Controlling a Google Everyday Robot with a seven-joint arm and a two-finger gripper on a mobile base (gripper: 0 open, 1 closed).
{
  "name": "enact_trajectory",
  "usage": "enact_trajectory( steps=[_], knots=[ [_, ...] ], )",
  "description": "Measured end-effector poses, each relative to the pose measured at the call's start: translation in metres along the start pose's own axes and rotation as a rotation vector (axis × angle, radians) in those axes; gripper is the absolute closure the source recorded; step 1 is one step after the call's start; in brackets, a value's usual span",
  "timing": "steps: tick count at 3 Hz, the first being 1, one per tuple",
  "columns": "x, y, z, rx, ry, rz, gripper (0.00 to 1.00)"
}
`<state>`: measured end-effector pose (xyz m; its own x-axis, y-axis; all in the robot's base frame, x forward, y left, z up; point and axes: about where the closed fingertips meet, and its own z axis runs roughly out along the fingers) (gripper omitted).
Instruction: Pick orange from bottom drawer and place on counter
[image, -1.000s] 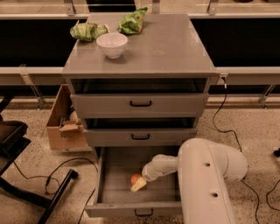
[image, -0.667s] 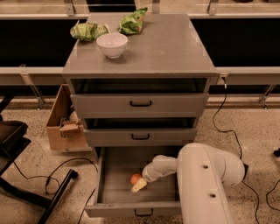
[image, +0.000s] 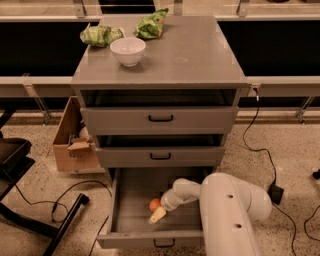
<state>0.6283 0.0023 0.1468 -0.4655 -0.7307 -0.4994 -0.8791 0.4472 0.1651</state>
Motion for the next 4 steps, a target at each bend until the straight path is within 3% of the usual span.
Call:
enact_trajectory(
  steps=[1, 2, 4],
  knots=[
    [-0.003, 0.003, 0.014, -0.044, 0.006, -0.038, 0.0],
    [-0.007, 0.005, 0.026, -0.078, 0.017, -0.08, 0.26],
    [-0.01, 0.006, 0.031, -0.09, 0.027, -0.102, 0.73]
  ],
)
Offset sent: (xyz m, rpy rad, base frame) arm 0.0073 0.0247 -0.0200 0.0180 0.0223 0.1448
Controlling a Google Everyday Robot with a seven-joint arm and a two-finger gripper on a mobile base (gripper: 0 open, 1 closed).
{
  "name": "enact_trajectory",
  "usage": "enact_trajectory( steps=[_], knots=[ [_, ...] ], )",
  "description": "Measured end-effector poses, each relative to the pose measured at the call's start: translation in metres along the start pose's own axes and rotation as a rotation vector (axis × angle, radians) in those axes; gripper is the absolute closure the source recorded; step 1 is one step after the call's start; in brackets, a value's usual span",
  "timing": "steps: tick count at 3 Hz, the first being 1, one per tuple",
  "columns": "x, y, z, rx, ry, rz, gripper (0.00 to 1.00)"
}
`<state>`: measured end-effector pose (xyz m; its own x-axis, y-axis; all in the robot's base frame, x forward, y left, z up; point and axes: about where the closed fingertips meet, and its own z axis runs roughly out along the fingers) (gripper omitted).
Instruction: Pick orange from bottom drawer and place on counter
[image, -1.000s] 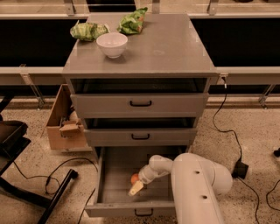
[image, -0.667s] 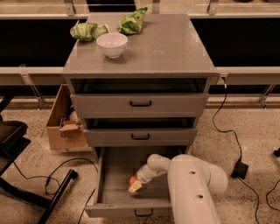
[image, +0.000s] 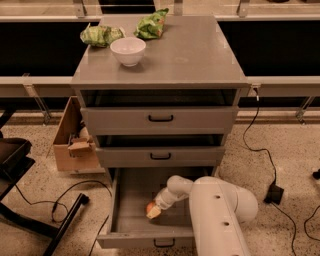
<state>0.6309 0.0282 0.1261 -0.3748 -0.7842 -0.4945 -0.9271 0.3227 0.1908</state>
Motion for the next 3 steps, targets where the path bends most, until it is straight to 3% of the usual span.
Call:
enact_trajectory(
  steps=[1, 2, 3],
  knots=[
    [0.0, 0.0, 0.0, 0.0, 0.0, 0.0, 0.97],
    [-0.01, 0.009, -0.01, 0.007, -0.011, -0.031, 1.0],
    [-0.048, 0.011, -0.073, 0.093, -0.083, -0.108, 1.0]
  ],
)
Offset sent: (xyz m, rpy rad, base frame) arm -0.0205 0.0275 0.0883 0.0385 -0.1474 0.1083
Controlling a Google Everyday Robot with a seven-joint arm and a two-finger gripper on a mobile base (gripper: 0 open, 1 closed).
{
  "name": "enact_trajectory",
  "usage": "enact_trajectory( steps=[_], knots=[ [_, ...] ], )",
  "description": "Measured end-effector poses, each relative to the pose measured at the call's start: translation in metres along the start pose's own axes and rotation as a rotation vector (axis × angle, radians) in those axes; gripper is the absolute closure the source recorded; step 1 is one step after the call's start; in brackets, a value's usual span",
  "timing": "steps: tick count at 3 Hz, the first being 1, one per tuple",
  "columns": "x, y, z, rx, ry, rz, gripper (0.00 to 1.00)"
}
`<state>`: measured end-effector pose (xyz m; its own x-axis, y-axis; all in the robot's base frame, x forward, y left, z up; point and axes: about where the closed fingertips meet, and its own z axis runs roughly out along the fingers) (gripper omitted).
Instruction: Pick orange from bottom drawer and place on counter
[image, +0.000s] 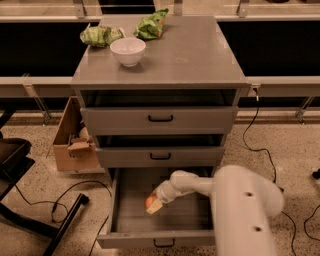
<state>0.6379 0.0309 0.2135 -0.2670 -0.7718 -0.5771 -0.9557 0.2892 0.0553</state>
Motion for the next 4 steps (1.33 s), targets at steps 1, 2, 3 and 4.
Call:
enact_trajectory(
  steps=[1, 2, 3, 4],
  knots=[
    [-0.031, 0.012, -0.073, 0.052, -0.057, -0.048, 1.0],
    [-0.034, 0.031, -0.148, 0.108, -0.069, -0.044, 1.0],
    [-0.013, 0.085, -0.253, 0.132, -0.018, 0.01, 1.0],
    [-0.007, 0.114, -0.321, 0.134, 0.04, 0.041, 1.0]
  ],
)
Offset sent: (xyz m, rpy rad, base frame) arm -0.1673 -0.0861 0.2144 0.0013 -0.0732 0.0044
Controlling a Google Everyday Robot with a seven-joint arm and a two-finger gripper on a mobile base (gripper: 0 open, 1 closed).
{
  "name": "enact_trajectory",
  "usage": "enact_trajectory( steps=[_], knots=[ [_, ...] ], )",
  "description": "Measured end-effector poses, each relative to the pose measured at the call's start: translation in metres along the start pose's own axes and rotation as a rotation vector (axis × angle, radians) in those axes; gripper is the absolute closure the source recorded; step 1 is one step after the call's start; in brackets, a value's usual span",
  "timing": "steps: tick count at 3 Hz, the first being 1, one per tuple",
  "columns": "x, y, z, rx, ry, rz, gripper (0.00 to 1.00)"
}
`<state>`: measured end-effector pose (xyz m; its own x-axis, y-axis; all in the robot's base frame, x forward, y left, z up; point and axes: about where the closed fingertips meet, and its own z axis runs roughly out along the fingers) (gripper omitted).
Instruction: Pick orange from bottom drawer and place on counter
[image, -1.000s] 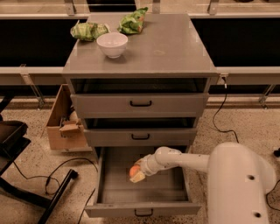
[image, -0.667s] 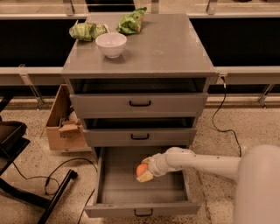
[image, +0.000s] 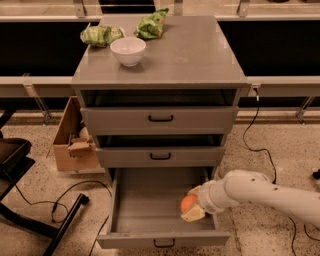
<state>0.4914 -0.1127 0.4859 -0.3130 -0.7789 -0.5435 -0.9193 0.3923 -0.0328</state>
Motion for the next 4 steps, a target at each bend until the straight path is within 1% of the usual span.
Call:
enact_trajectory(
  steps=[1, 2, 3, 4],
  knots=[
    [-0.001, -0.003, -0.087, 0.055, 0.028, 0.049, 1.0],
    [-0.011, -0.03, -0.173, 0.097, -0.012, 0.149, 1.0],
    [-0.029, -0.058, -0.226, 0.133, -0.086, 0.244, 1.0],
    [-0.058, -0.099, -0.252, 0.171, -0.178, 0.331, 1.0]
  ],
)
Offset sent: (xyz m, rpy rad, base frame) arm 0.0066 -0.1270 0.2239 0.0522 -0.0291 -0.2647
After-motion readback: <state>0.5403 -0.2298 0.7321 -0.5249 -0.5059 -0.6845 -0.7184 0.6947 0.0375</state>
